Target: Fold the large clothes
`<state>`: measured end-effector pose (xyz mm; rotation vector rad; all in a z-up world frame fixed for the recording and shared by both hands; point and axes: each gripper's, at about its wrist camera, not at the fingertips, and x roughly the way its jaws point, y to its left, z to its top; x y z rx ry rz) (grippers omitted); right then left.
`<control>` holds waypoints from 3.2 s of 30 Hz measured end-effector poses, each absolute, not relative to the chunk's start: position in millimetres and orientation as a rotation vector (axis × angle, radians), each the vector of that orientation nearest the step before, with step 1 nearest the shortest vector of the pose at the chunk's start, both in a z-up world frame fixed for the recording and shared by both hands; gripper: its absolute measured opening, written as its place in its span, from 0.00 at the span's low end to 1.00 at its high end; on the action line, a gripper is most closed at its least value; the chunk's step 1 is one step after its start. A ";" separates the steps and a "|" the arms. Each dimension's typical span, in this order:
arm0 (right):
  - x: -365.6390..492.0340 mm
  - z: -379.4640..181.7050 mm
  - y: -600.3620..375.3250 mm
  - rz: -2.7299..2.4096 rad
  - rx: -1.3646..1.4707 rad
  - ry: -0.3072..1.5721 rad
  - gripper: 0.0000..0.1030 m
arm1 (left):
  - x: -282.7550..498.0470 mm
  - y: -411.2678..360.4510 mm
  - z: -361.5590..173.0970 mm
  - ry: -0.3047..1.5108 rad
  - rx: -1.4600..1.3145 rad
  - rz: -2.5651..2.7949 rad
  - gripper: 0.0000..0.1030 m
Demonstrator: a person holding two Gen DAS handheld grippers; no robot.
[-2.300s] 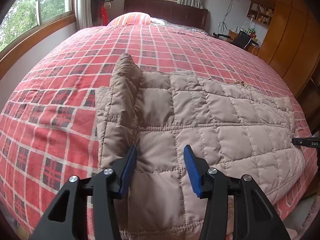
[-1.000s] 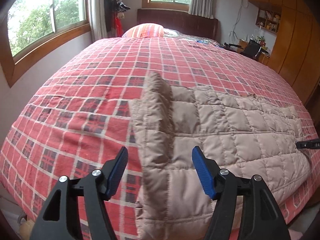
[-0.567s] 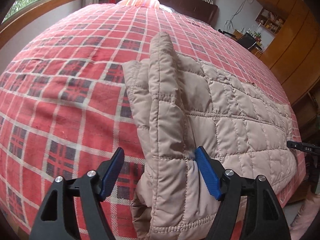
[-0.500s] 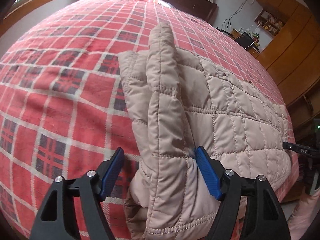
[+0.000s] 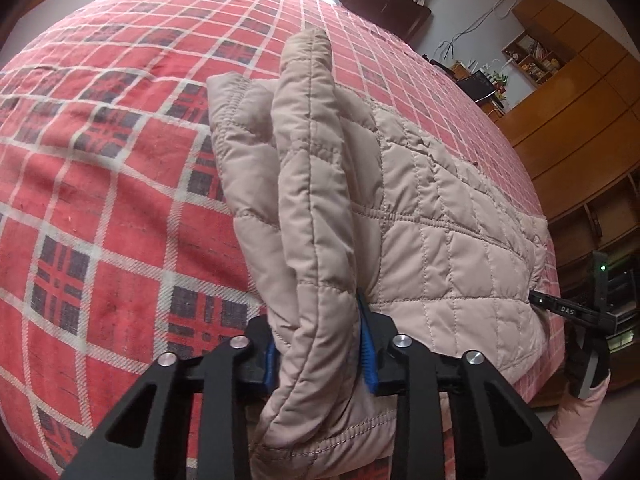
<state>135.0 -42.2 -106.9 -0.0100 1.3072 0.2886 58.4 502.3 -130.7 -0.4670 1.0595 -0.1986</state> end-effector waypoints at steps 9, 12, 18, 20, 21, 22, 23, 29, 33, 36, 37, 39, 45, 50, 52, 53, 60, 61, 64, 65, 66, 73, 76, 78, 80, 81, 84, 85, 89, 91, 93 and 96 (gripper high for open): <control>143.7 -97.4 -64.3 0.287 0.042 1.316 0.15 | 59.4 478.4 -91.6 1.014 -0.360 -0.156 0.19; 142.8 -90.9 -69.8 0.278 0.046 1.325 0.15 | 58.4 468.1 -82.9 0.997 -0.321 -0.156 0.19; 143.5 -77.7 -70.7 0.258 0.026 1.327 0.16 | 51.9 433.4 -58.5 0.957 -0.196 -0.181 0.19; 143.1 -74.6 -69.2 0.253 0.024 1.329 0.17 | 52.4 418.5 -51.3 0.950 -0.159 -0.203 0.19; 143.6 -73.5 -68.4 0.251 0.025 1.329 0.17 | 53.9 408.8 -48.7 0.953 -0.140 -0.213 0.20; 143.8 -73.5 -65.5 0.251 0.025 1.329 0.17 | 55.7 400.6 -47.0 0.958 -0.126 -0.218 0.20; 144.5 -72.8 -65.8 0.251 0.026 1.329 0.17 | 57.7 393.4 -45.4 0.960 -0.118 -0.223 0.20; 142.2 -79.2 -55.9 0.251 0.028 1.331 0.18 | 70.1 357.2 -49.7 0.989 -0.110 -0.259 0.21; 144.4 -83.5 -55.1 0.250 0.023 1.333 0.18 | 69.7 339.9 -47.0 0.986 -0.110 -0.279 0.21; 144.9 -84.3 -55.1 0.252 0.024 1.333 0.18 | 72.1 335.9 -41.9 0.975 -0.124 -0.289 0.20; 145.5 -84.9 -55.2 0.253 0.025 1.334 0.18 | 72.8 334.3 -41.1 0.969 -0.121 -0.295 0.20; 146.1 -86.8 -54.7 0.255 0.026 1.335 0.18 | 77.2 329.2 -46.9 0.982 -0.113 -0.293 0.20; 146.3 -90.0 -50.2 0.251 0.017 1.330 0.18 | 96.7 287.3 -92.4 1.063 0.011 -0.277 0.24; 145.4 -93.0 -49.9 0.255 0.022 1.331 0.18 | 90.8 271.8 -102.1 1.017 0.082 -0.243 0.25; 145.7 -93.5 -50.5 0.255 0.022 1.330 0.18 | 88.8 269.7 -103.6 1.006 0.093 -0.239 0.26; 145.7 -94.0 -50.1 0.255 0.022 1.329 0.18 | 88.3 270.4 -104.1 1.003 0.089 -0.243 0.26; 150.6 -95.2 -58.9 0.270 0.041 1.334 0.18 | 87.9 306.0 -87.2 1.038 -0.141 -0.518 0.60; 150.7 -95.2 -59.1 0.245 0.031 1.334 0.18 | 89.7 314.9 -85.1 1.048 -0.188 -0.550 0.60; 150.2 -96.5 -60.4 0.245 0.036 1.335 0.18 | 89.1 342.3 -75.0 1.059 -0.310 -0.600 0.59; 150.6 -96.8 -61.3 0.244 0.038 1.338 0.18 | 87.8 351.4 -70.1 1.051 -0.338 -0.619 0.59; 150.9 -96.7 -62.2 0.242 0.040 1.340 0.18 | 87.5 359.0 -65.4 1.043 -0.361 -0.624 0.59; 144.6 -70.0 -46.7 0.315 0.067 1.303 0.25 | 84.5 427.8 -52.4 0.955 -0.314 -0.333 0.59; 140.9 -55.5 -21.6 0.399 0.068 1.293 0.35 | 88.4 432.0 -62.6 1.006 -0.225 -0.244 0.59; 139.6 -48.6 -2.2 0.450 0.068 1.293 0.35 | 91.7 428.1 -70.0 1.031 -0.187 -0.192 0.59; 140.1 -42.9 14.4 0.485 0.084 1.297 0.36 | 94.3 424.7 -78.9 1.055 -0.176 -0.182 0.59; 141.0 -41.1 20.3 0.499 0.097 1.303 0.37 | 98.1 419.3 -82.5 1.061 -0.173 -0.181 0.59; 143.9 -36.8 41.7 0.526 0.098 1.319 0.46 | 100.3 408.8 -91.3 1.061 -0.138 -0.173 0.58; 144.3 -36.2 48.4 0.526 0.087 1.322 0.46 | 101.1 406.1 -92.1 1.059 -0.131 -0.167 0.57; 145.4 -38.9 68.2 0.551 0.081 1.355 0.47 | 104.4 394.9 -95.3 1.058 -0.108 -0.152 0.55; 144.2 -38.9 76.3 0.561 0.080 1.361 0.47 | 105.4 393.0 -95.9 1.056 -0.110 -0.143 0.55; 141.6 -40.3 85.0 0.558 0.064 1.369 0.48 | 106.1 394.1 -94.9 1.053 -0.127 -0.140 0.55; 143.1 -50.2 94.2 0.527 0.039 1.387 0.48 | 108.8 396.0 -93.8 1.050 -0.156 -0.138 0.54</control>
